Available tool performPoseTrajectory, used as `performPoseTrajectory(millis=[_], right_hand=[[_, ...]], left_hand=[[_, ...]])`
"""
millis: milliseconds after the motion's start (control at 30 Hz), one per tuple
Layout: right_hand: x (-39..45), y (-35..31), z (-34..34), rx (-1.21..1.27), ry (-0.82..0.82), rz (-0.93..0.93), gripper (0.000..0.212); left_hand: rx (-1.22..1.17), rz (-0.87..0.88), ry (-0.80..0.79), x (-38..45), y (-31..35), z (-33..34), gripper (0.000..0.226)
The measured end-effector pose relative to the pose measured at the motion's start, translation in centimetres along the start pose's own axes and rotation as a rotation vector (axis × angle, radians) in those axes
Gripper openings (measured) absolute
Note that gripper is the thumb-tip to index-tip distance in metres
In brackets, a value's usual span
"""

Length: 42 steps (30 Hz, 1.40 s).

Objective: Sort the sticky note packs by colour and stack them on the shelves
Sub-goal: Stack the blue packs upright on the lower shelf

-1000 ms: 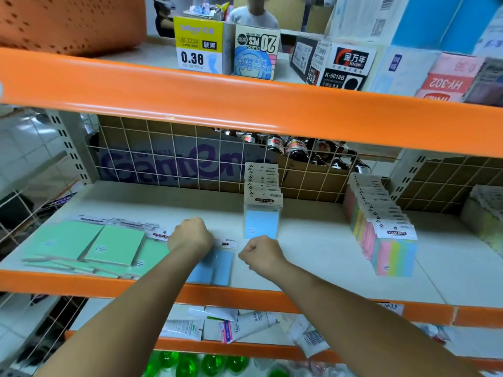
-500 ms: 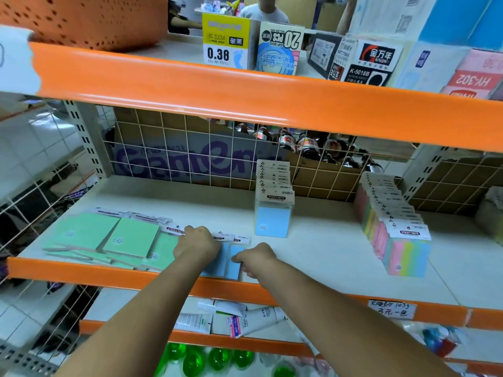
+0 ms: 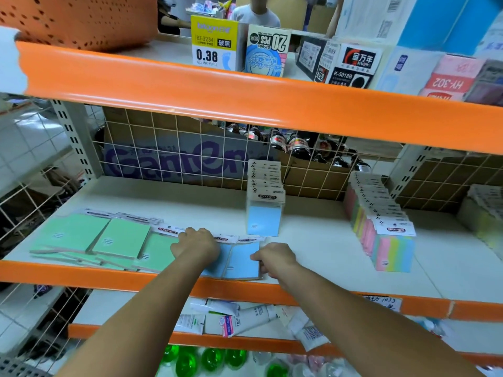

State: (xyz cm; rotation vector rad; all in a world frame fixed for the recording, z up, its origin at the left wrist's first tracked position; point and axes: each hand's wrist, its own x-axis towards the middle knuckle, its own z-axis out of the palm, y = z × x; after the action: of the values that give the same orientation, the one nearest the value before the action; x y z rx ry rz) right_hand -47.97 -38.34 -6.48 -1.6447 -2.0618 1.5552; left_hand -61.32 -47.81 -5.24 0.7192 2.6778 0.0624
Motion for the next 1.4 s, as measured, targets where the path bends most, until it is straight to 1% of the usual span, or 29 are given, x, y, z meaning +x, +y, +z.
performPoseTrajectory(millis=[67,133,200,233,300,400,433,500,567,600,667,733,867,967,1067,1267,1400], right_hand=[[-0.1,0.2,-1.3,-0.007,0.051,-0.031,0.017],[-0.2,0.6,-2.6,0.044,0.087,-0.076,0.006],[-0.4,0.8,-3.8,0.116,0.095,-0.118,0.009],[-0.4,0.8,-4.2,0.139,0.094,-0.135,0.012],[-0.1,0.8,-4.7,0.164,0.092,-0.157,0.014],[0.4,0.5,-4.8,0.189,0.102,-0.185,0.012],[0.6,0.4,-4.9,0.191,0.106,-0.200,0.012],[1.0,0.1,-5.1,0.175,0.108,-0.236,0.009],[1.5,-0.1,-5.3,0.144,0.136,-0.271,0.010],[1.7,-0.2,-5.4,0.121,0.156,-0.289,0.010],[2.0,-0.3,-5.6,0.074,0.190,-0.335,0.011],[2.3,-0.2,-5.6,0.034,0.216,-0.387,0.014],[3.0,-0.1,-5.4,-0.123,0.261,-0.449,0.012],[3.8,-0.2,-4.8,-0.219,0.291,-0.442,0.013],[4.4,-0.1,-4.5,-0.291,0.314,-0.418,0.004],[4.8,0.0,-5.0,-0.476,0.285,-0.406,0.014],[5.1,-0.4,-5.2,-0.672,0.295,-0.452,0.034]], left_hand=[[0.011,0.018,0.027,-0.2,0.6,0.1,0.045],[0.011,0.047,0.077,-0.4,1.2,-0.1,0.043],[-0.014,0.106,0.122,-0.4,2.0,-0.2,0.040],[-0.041,0.147,0.120,-0.3,2.5,-0.2,0.039],[-0.145,0.209,0.064,-0.2,3.6,-0.1,0.033],[-0.392,0.238,-0.086,-0.2,5.0,0.1,0.016],[-0.477,0.259,-0.108,-0.2,5.2,0.2,0.014],[-0.613,0.294,-0.107,-0.4,5.6,0.1,0.014],[-0.695,0.318,-0.078,-0.7,5.7,-0.1,0.007],[-0.710,0.333,-0.050,-0.7,5.7,-0.2,0.013],[-0.675,0.373,0.040,-0.7,5.6,-0.1,0.024],[-0.626,0.408,0.125,-0.5,5.6,0.1,0.027],[-0.569,0.404,0.184,0.0,6.1,1.0,0.028],[-0.552,0.364,0.202,0.5,6.6,1.8,0.027],[-0.530,0.360,0.205,1.0,7.0,2.2,0.027],[-0.453,0.345,0.191,1.5,7.0,2.4,0.038],[-0.395,0.353,0.202,1.8,7.1,2.4,0.039]])
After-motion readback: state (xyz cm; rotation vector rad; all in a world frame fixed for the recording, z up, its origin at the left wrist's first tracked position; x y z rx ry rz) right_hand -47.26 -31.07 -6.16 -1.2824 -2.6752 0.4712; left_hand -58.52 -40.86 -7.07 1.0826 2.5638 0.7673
